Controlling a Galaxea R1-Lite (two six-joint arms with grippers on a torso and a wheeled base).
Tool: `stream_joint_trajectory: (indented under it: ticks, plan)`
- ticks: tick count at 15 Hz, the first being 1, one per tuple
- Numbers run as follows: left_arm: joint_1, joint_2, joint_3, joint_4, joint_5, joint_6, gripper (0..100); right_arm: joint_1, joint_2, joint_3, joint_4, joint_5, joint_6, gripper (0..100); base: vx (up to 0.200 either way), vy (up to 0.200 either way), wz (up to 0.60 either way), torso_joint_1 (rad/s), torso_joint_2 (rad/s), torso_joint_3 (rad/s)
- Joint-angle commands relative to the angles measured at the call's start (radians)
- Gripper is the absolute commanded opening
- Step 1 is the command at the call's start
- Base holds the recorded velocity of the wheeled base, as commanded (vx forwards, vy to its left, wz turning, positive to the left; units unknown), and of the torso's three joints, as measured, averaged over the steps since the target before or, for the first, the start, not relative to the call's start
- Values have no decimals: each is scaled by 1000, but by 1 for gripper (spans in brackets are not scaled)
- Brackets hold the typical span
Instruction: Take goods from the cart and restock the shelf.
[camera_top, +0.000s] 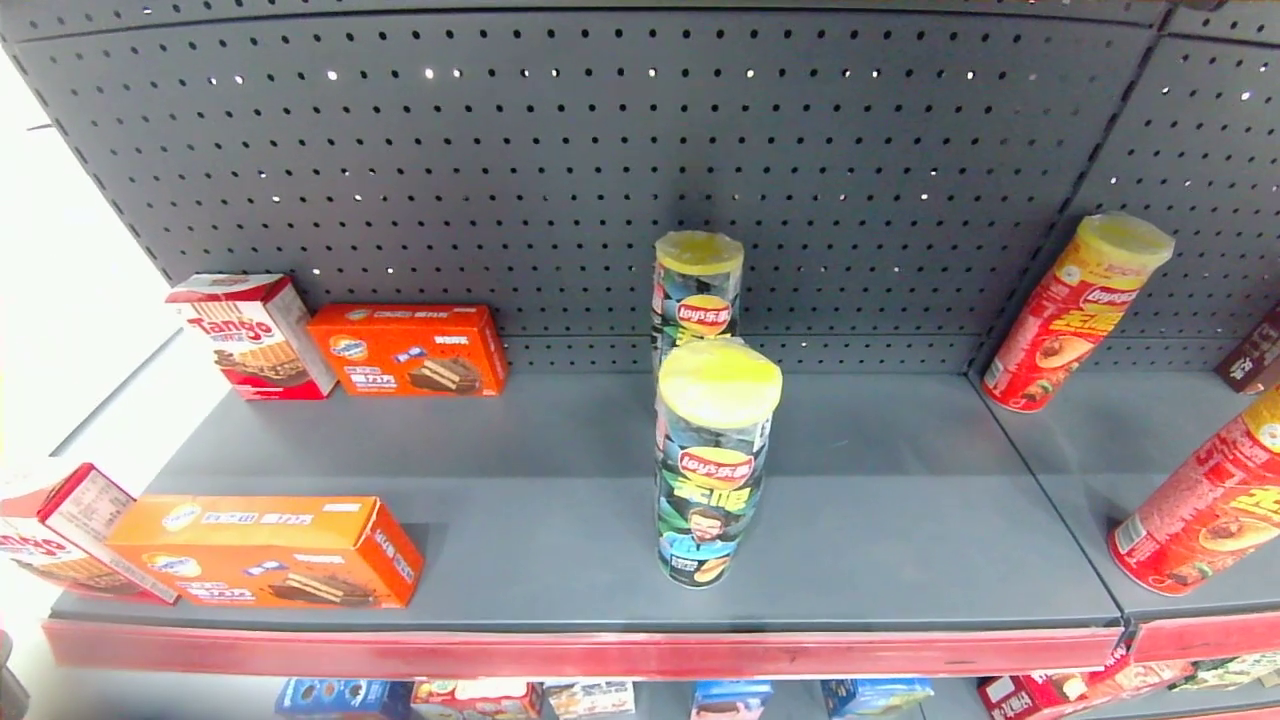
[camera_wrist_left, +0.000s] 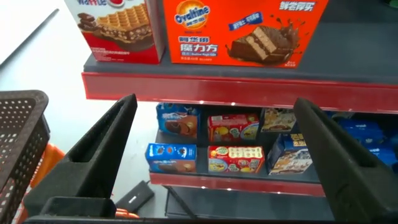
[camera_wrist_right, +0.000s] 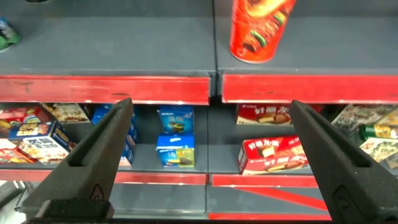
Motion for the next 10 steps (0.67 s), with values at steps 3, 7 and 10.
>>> stream_joint_trajectory:
  ticks: [3,7,10]
  plan:
    - [0,2,0,0,1,1,100,0,0,0,-1,0,0,100,0,0,0,0,0,0]
    - [0,2,0,0,2,1,100,0,0,0,-1,0,0,100,-50,0,0,-1,1,1]
    - [0,2,0,0,1,1,100,0,0,0,-1,0,0,100,-67,0,0,2,1,-1]
